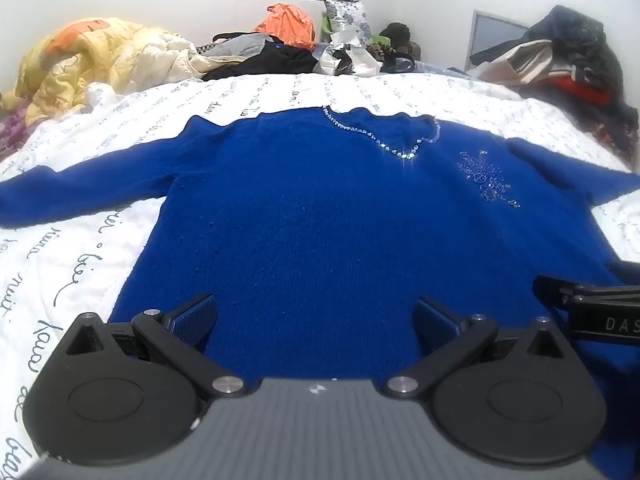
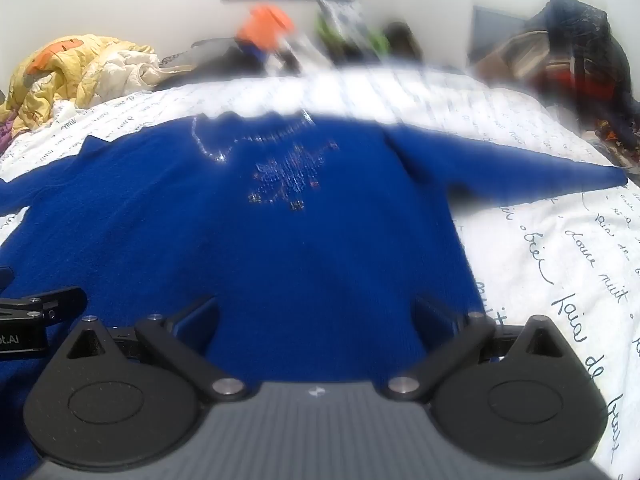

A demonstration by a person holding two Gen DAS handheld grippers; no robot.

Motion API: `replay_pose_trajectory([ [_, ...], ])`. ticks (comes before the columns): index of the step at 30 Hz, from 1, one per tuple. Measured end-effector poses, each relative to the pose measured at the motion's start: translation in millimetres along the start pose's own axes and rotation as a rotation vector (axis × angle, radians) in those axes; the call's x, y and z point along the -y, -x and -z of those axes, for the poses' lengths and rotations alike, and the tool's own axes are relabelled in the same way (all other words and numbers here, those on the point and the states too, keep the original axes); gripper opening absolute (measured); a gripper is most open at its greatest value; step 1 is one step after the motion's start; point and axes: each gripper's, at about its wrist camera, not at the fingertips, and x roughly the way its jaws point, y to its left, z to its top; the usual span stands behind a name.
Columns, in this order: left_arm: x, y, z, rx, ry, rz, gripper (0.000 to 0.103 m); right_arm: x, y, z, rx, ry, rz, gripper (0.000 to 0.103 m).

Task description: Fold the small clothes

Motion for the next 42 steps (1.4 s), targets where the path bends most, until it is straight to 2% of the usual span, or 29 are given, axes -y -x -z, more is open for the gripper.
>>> replay_pose_trajectory([
  [3,6.1,-1.3,-0.3,-0.005,-0.022,-0.02,0.103,-3.3,1.7,-0.2,-0.004,0.008,0.012,0.103],
  [42,4.5,-1.6,-0.2,-0.005,-0.014,-0.016,0.103,-2.7,1.2,-0.6,-0.003,0.007,0.008,0.103],
])
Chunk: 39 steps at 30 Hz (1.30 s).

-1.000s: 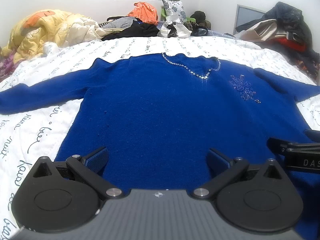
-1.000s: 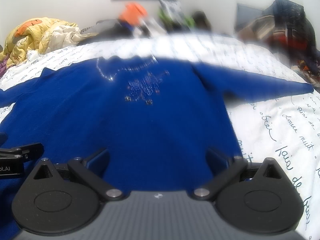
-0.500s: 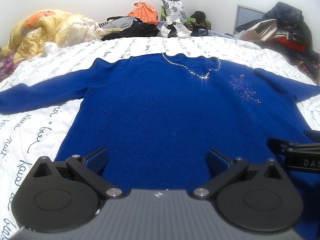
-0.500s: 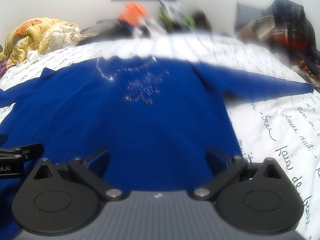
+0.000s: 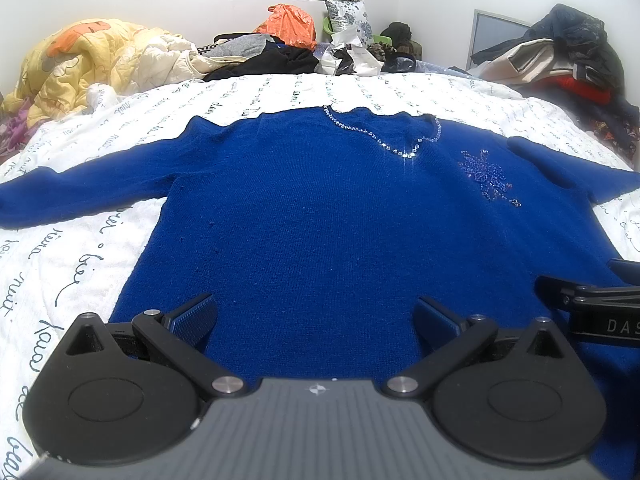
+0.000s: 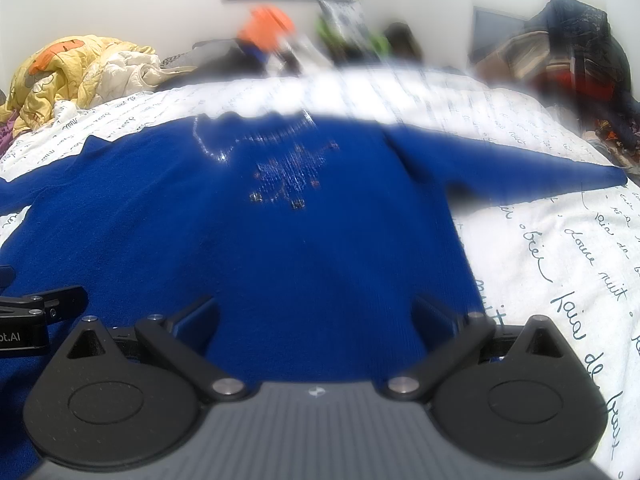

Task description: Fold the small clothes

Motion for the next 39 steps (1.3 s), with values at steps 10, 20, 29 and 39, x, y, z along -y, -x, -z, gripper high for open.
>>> replay_pose_trajectory([
  [10,0.0,0.0,0.0,0.0,0.0,0.0,0.103,-0.1,-0.1,-0.1,0.0,0.0,0.0,0.103],
  [20,0.0,0.0,0.1,0.0,0.0,0.0,0.103,-0.2,-0.2,0.1,0.0,0.0,0.0,0.103],
  [29,-0.1,0.0,0.1,0.0,0.0,0.0,0.103,-0.3,-0.4,0.1,-0.002,0.001,0.001,0.103],
  [39,0.2,0.0,0.4,0.001,0.001,0.001,0.103,53.9,14.7,-21.6,0.02,-0.119,-0.223,0.103],
])
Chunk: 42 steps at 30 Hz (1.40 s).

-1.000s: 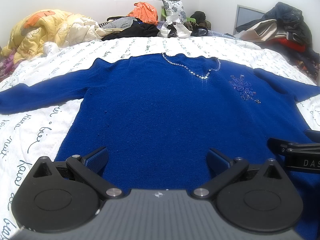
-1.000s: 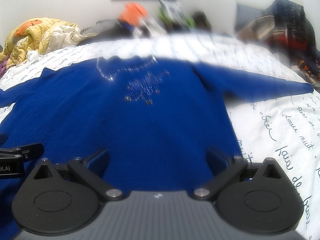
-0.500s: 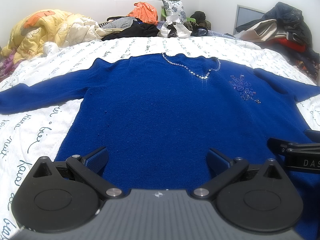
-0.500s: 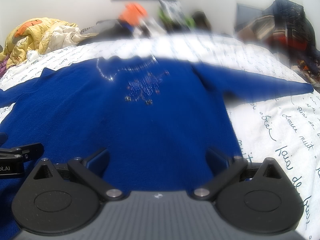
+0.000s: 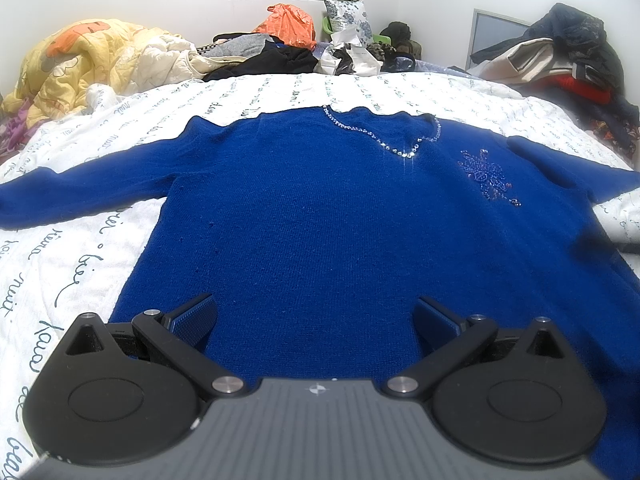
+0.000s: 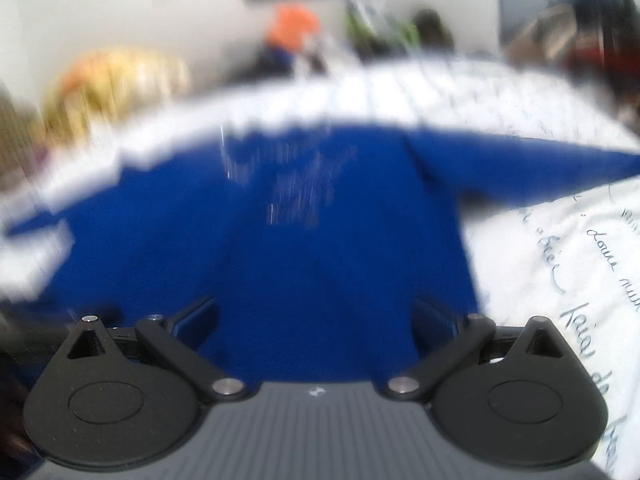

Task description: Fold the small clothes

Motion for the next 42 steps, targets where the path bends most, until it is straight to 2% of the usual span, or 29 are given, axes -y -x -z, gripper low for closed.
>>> replay_pose_trajectory([
  [2,0.0,0.0,0.0,0.0,0.0,0.0,0.103,48.7,19.2,-20.0,0.111,-0.137,-0.077,0.103],
  [4,0.0,0.0,0.0,0.0,0.0,0.0,0.103,104.4,31.2,-39.9,0.213,-0.284,-0.09,0.103],
  [6,0.2,0.0,0.1,0.0,0.0,0.0,0.103,171.7,33.6,-64.2,0.259,-0.424,-0.088,0.103],
  [7,0.1,0.0,0.1,0.0,0.0,-0.001,0.103,207.7,31.6,-74.6,0.274,-0.505,-0.069,0.103],
  [9,0.1,0.0,0.1,0.0,0.0,-0.001,0.103,276.2,25.2,-90.4,0.281,-0.697,0.029,0.101],
  [10,0.0,0.0,0.1,0.0,0.0,0.0,0.103,301.4,20.7,-96.2,0.271,-0.752,0.062,0.098],
  [12,0.2,0.0,0.2,0.0,0.0,-0.001,0.103,336.1,8.0,-106.3,0.24,-0.78,0.113,0.077],
  [16,0.0,0.0,0.1,0.0,-0.001,0.0,0.103,359.9,-31.1,-113.2,0.112,-0.756,0.193,0.057],
  [19,0.2,-0.3,0.4,-0.001,-0.001,0.0,0.103,355.4,-40.6,-113.6,0.142,-0.731,0.188,0.054],
  [20,0.2,-0.2,0.4,-0.001,0.0,0.0,0.103,354.0,-41.2,-114.8,0.146,-0.719,0.195,0.044],
  [21,0.2,-0.1,0.7,-0.001,0.0,0.001,0.103,351.7,-43.3,-114.2,0.146,-0.698,0.211,0.029],
  [24,0.6,0.0,0.9,-0.001,0.001,0.001,0.103,355.4,-49.3,-116.2,0.146,-0.673,0.258,0.006],
  [26,0.6,-0.7,0.4,0.0,0.002,0.003,0.103,358.5,-48.8,-116.8,0.145,-0.685,0.268,0.006],
  [29,-0.2,-2.3,-0.5,0.001,0.009,0.008,0.103,340.4,-40.6,-124.2,0.195,-0.629,0.315,0.006],
  [31,-0.9,-2.4,-0.6,0.003,0.015,0.012,0.103,301.6,-31.0,-136.4,0.254,-0.519,0.278,0.006],
  [33,-1.0,-2.9,-0.8,0.004,0.018,0.014,0.103,233.1,-24.2,-149.6,0.292,-0.34,0.174,0.006],
  [36,-0.9,-2.9,-1.0,0.003,0.014,0.012,0.103,103.2,-23.2,-146.1,0.274,-0.065,-0.08,0.009],
  [37,-1.3,-2.5,-1.6,0.002,0.013,0.011,0.103,58.0,-27.4,-136.1,0.242,0.045,-0.15,0.016],
  [38,-1.2,-2.5,-1.6,0.002,0.011,0.011,0.103,13.6,-34.5,-121.4,0.177,0.159,-0.228,0.047],
  [39,-1.2,-2.6,-1.8,0.001,0.008,0.011,0.103,-20.1,-40.7,-106.2,0.109,0.239,-0.27,0.083],
  [40,-0.8,-2.3,-1.6,0.001,0.006,0.01,0.103,-47.4,-43.8,-88.5,0.061,0.299,-0.292,0.087],
  [42,-0.6,-1.8,-1.2,0.001,0.004,0.01,0.103,-66.8,-39.4,-61.9,0.072,0.332,-0.36,0.086],
])
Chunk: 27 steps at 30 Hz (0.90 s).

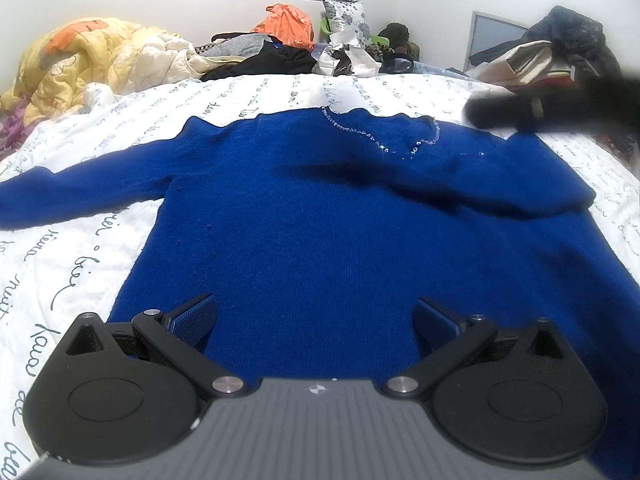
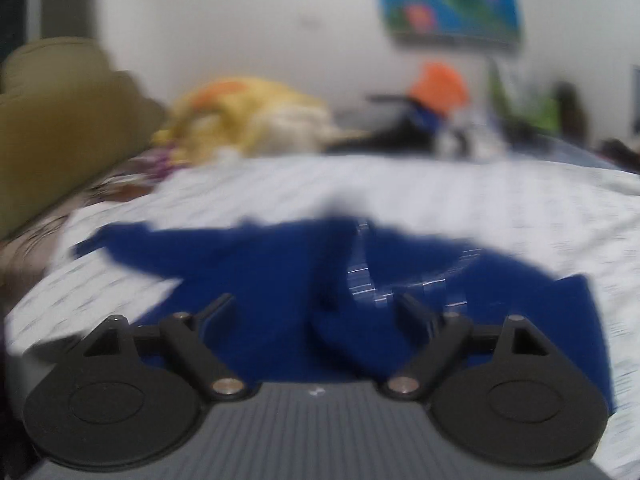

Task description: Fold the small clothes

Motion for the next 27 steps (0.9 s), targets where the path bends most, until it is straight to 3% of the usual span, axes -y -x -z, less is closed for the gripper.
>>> replay_pose_trajectory([
  [2,0.2,0.1,-0.1,0.0,0.0,0.0,0.103,-3.7,3.5,16.3,0.02,-0.009,0.001,0.086],
  [4,0.6,0.3,-2.6,-0.008,-0.017,0.008,0.103,8.7,5.4,31.9,0.013,-0.033,0.085,0.086],
  [6,-4.4,0.7,-14.2,-0.009,0.005,0.087,0.103,25.7,10.6,46.8,0.019,-0.067,0.185,0.086],
  [9,-22.0,-16.8,-56.0,-0.064,0.199,0.247,0.103,47.6,22.2,67.4,0.058,-0.19,0.219,0.086],
  [11,-30.2,-38.6,-77.9,-0.096,0.324,0.301,0.101,61.2,31.4,75.0,0.104,-0.28,0.242,0.086],
  [13,-32.9,-62.3,-94.3,-0.114,0.387,0.271,0.093,67.8,32.7,76.7,0.121,-0.328,0.246,0.086],
  [15,-30.2,-90.9,-107.5,-0.177,0.393,0.183,0.066,72.0,29.5,76.4,0.1,-0.343,0.233,0.086],
  [16,-25.7,-94.0,-112.5,-0.158,0.36,0.15,0.033,72.2,27.9,74.4,0.098,-0.343,0.226,0.086],
  [17,-18.9,-98.6,-119.7,-0.167,0.299,0.118,0.007,71.7,26.3,73.5,0.098,-0.341,0.22,0.086],
  [19,-12.1,-95.7,-134.0,-0.157,0.229,0.067,0.005,70.2,26.2,73.0,0.096,-0.339,0.214,0.086],
  [22,-11.6,-55.8,-153.7,0.057,0.129,0.028,0.005,68.9,25.6,73.5,0.098,-0.342,0.205,0.086],
  [24,-22.7,-39.0,-161.3,0.136,0.103,-0.018,0.005,69.3,25.8,73.7,0.096,-0.346,0.197,0.086],
  [25,-27.9,-41.4,-162.7,0.123,0.101,-0.033,0.005,68.8,24.9,73.0,0.092,-0.346,0.194,0.086],
  [27,-40.6,-62.9,-150.1,0.0,0.072,-0.031,0.006,68.6,22.8,72.3,0.083,-0.345,0.189,0.086],
])
